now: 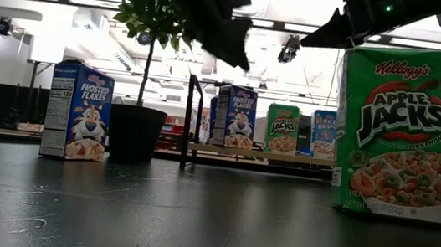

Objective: Stack cereal on shelf
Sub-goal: Put the right dark blue cereal box on the shelf aligned with the other dark blue cereal box

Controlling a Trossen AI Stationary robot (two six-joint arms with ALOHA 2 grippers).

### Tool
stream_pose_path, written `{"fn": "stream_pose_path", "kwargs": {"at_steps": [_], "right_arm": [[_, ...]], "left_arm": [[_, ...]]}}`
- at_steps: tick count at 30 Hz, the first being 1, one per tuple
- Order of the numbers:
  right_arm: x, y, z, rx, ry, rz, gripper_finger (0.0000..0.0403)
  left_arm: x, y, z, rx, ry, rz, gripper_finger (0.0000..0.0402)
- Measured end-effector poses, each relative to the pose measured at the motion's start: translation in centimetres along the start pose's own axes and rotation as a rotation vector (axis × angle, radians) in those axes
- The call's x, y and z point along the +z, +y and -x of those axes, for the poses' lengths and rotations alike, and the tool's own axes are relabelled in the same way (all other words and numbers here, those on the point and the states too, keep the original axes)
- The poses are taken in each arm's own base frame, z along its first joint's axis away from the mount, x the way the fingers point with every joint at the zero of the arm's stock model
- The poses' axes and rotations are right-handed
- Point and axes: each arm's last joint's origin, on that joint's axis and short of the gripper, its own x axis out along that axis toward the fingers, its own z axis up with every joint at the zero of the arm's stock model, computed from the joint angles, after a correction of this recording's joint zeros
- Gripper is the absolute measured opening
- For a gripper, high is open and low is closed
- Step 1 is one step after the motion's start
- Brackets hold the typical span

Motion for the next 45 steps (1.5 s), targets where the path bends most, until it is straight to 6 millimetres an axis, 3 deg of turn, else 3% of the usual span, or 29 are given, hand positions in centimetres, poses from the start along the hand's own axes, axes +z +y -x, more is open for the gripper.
{"fn": "stream_pose_path", "kwargs": {"at_steps": [4, 9, 13, 18, 26, 35, 40, 45], "right_arm": [[0.0, 0.1, -0.1, 0.030, -0.004, -0.031, 0.0012], [-0.3, 0.4, -1.1, 0.056, 0.012, -0.049, 0.0012], [0.3, 0.4, -2.5, 0.122, 0.027, -0.045, 0.0012], [2.5, -0.7, -4.8, 0.179, 0.070, -0.009, 0.0012], [5.5, -3.9, -9.7, 0.232, 0.273, 0.116, 0.0012], [6.8, -6.8, -13.5, 0.324, 0.472, 0.132, 0.0020], [7.0, -7.4, -14.7, 0.367, 0.521, 0.145, 0.0071], [7.4, -7.5, -15.5, 0.367, 0.510, 0.171, 0.0157]], "left_arm": [[0.8, -1.6, 3.4, -0.064, -0.058, -0.093, 0.0233], [0.2, -3.4, 8.5, -0.162, -0.152, -0.187, 0.0233], [-1.4, -4.0, 12.2, -0.229, -0.267, -0.206, 0.0233], [-4.1, -3.3, 15.2, -0.241, -0.403, -0.173, 0.0233], [-8.2, -0.7, 16.7, -0.166, -0.527, -0.071, 0.0233], [-9.7, 1.4, 18.4, -0.136, -0.605, -0.040, 0.0233], [-10.3, 2.2, 19.0, -0.123, -0.630, -0.053, 0.0233], [-10.4, 2.5, 19.3, -0.121, -0.643, -0.044, 0.0233]]}}
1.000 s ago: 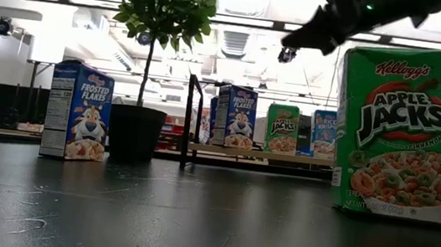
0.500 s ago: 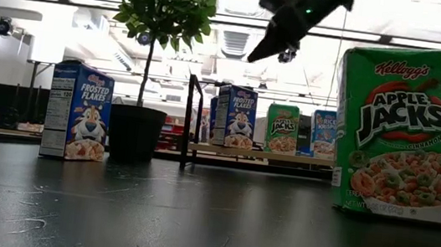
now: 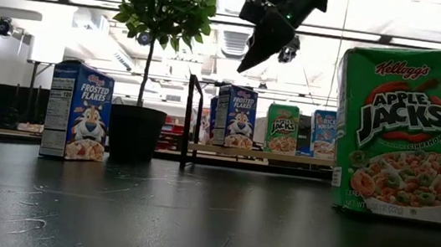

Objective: Stack cereal on shelf
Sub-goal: Put the right dark blue cereal box on the shelf aligned with the other dark blue cereal box

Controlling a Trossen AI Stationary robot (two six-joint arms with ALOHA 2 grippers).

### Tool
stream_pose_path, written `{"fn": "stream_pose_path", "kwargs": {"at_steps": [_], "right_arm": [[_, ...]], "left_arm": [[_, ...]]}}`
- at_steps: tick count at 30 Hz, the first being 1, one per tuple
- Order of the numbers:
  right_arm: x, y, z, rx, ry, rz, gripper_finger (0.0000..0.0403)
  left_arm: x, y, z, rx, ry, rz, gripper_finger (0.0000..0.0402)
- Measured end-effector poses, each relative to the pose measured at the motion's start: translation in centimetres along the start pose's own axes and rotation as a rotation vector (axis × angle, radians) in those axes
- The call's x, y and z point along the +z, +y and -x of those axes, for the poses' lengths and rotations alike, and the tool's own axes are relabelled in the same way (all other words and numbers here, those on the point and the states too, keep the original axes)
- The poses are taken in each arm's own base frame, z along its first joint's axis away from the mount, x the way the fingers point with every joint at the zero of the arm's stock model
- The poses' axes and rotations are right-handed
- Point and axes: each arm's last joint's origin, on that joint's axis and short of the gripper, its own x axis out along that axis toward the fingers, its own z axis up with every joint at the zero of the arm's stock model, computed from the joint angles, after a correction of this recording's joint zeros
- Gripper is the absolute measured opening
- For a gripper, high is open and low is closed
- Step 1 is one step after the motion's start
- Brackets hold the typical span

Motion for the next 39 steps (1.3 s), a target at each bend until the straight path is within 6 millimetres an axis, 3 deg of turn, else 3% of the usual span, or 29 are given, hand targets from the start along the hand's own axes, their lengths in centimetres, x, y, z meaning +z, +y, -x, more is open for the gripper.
{"fn": "stream_pose_path", "kwargs": {"at_steps": [7, 14, 20, 39], "right_arm": [[-0.4, -0.3, -1.0, 0.014, 0.035, 0.074, 0.0264], [-1.3, -0.9, -3.7, -0.009, 0.118, 0.137, 0.0294], [-1.6, -1.1, -4.3, -0.027, 0.151, 0.155, 0.0284], [-1.6, -1.3, -4.0, -0.044, 0.141, 0.079, 0.0188]], "left_arm": [[-0.2, -0.1, -0.1, 0.001, 0.011, -0.039, 0.0233], [-0.2, -0.1, -0.1, 0.020, 0.019, -0.055, 0.0233], [-0.2, -0.1, -0.1, 0.020, 0.020, -0.057, 0.0233], [-0.4, -0.3, -0.4, 0.015, 0.032, -0.070, 0.0233]]}}
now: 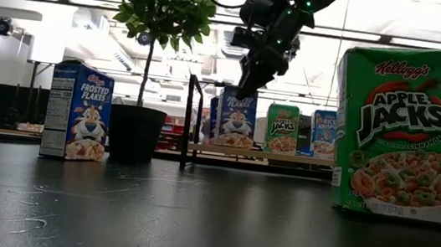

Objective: Stack cereal on shelf
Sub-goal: Put the right dark blue cereal box on the shelf aligned with the other dark blue cereal box

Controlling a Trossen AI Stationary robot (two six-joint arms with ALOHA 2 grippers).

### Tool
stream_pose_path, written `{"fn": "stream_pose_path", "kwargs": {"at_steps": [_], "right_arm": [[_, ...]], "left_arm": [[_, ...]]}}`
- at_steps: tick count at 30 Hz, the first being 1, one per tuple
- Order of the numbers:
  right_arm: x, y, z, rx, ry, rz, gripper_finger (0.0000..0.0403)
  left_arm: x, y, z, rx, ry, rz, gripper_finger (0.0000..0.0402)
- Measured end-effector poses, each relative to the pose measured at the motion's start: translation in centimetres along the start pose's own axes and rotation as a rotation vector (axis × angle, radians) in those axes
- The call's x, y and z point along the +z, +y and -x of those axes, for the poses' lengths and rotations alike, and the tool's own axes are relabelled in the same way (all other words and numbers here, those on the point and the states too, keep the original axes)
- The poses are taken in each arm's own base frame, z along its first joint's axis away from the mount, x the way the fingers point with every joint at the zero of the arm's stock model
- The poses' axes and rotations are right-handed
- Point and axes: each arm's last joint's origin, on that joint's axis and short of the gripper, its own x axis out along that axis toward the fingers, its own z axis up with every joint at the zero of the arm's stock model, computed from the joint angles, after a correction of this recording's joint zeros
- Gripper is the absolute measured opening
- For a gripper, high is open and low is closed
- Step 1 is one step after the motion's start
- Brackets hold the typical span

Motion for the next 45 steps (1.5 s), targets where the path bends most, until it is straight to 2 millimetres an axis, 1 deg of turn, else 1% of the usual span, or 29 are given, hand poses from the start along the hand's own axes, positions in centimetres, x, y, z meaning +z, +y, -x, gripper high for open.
{"fn": "stream_pose_path", "kwargs": {"at_steps": [4, 8, 15, 20, 23, 27, 35, 39, 43, 45], "right_arm": [[0.1, -0.5, 0.0, -0.025, -0.034, -0.054, 0.0162], [0.1, -1.2, 0.1, -0.055, -0.065, -0.079, 0.0149], [-0.2, -2.1, 0.1, -0.084, -0.084, -0.095, 0.0149], [-0.5, -2.4, -1.5, -0.075, -0.060, -0.102, 0.0150], [-0.5, -2.4, -1.8, -0.074, -0.053, -0.084, 0.0151], [-0.4, -2.5, -1.8, -0.084, -0.067, -0.080, 0.0162], [-0.3, -2.6, -1.9, -0.095, -0.077, -0.077, 0.0212], [-0.3, -2.6, -1.9, -0.096, -0.077, -0.077, 0.0227], [-0.3, -2.5, -1.3, -0.100, -0.085, -0.090, 0.0235], [-0.2, -2.4, -0.6, -0.100, -0.087, -0.106, 0.0235]], "left_arm": [[0.0, 0.1, 0.0, 0.031, 0.012, 0.000, 0.0233], [-0.1, 0.3, 0.0, 0.090, 0.035, 0.001, 0.0233], [-0.1, 0.3, 0.0, 0.090, 0.035, 0.001, 0.0233], [-0.1, 0.3, 0.0, 0.090, 0.036, 0.000, 0.0233], [-0.1, 0.3, 0.0, 0.090, 0.036, 0.000, 0.0233], [-0.1, 0.3, 0.0, 0.090, 0.036, 0.000, 0.0233], [-0.2, 0.3, 0.0, 0.088, 0.041, -0.005, 0.0233], [-0.2, 0.2, 0.0, 0.086, 0.046, -0.009, 0.0233], [-0.2, 0.2, 0.0, 0.086, 0.047, -0.009, 0.0233], [-0.2, 0.2, 0.0, 0.086, 0.047, -0.009, 0.0233]]}}
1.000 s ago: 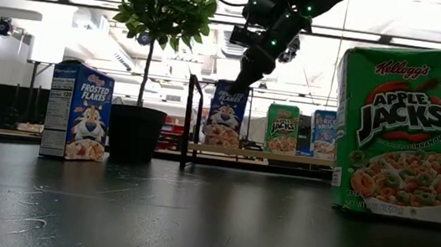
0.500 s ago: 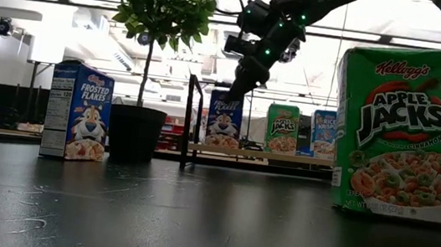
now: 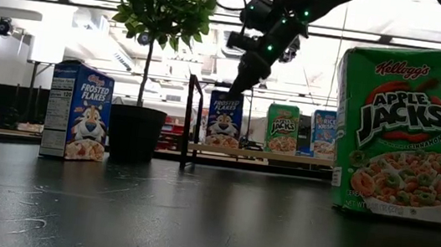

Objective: Stack cereal on shelf
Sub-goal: Put the right dark blue cereal box on the shelf aligned with the other dark blue cereal box

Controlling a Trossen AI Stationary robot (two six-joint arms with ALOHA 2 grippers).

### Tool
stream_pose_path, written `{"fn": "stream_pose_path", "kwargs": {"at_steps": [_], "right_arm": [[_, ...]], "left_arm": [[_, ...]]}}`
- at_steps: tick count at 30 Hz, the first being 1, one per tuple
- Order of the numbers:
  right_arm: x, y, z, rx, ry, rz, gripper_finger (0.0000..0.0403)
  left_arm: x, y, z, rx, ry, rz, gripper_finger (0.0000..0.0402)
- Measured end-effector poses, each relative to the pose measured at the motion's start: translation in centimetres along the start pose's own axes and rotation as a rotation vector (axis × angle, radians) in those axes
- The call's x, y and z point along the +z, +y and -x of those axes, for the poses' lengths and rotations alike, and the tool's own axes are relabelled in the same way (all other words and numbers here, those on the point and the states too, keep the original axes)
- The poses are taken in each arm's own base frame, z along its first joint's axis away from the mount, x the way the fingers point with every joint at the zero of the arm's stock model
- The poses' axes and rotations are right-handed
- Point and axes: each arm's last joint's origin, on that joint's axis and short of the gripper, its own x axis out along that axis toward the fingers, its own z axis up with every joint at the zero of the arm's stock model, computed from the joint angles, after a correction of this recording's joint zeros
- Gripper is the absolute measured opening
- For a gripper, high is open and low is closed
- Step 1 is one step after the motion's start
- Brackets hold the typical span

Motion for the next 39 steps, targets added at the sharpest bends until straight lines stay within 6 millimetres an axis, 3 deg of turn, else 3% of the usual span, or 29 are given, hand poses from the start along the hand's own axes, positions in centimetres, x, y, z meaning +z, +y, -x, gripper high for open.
{"fn": "stream_pose_path", "kwargs": {"at_steps": [8, 13, 22, 28, 39], "right_arm": [[0.5, 0.8, 3.4, 0.013, 0.002, -0.094, 0.0213], [0.5, 1.7, 4.6, 0.037, 0.026, -0.149, 0.0164], [-3.0, 4.7, 1.1, 0.087, 0.209, -0.228, 0.0018], [-4.0, 4.3, -0.3, -0.123, 0.215, -0.225, 0.0012], [-2.9, 3.7, -0.5, -0.173, 0.093, -0.167, 0.0012]], "left_arm": [[0.0, 0.0, 0.0, -0.001, 0.003, -0.007, 0.0233], [-0.1, 0.0, 0.0, -0.002, 0.005, -0.012, 0.0233], [-0.3, -0.1, 0.0, -0.011, 0.027, -0.031, 0.0233], [-0.4, -0.1, 0.0, -0.012, 0.029, -0.029, 0.0233], [-0.3, -0.1, 0.0, -0.012, 0.029, -0.027, 0.0233]]}}
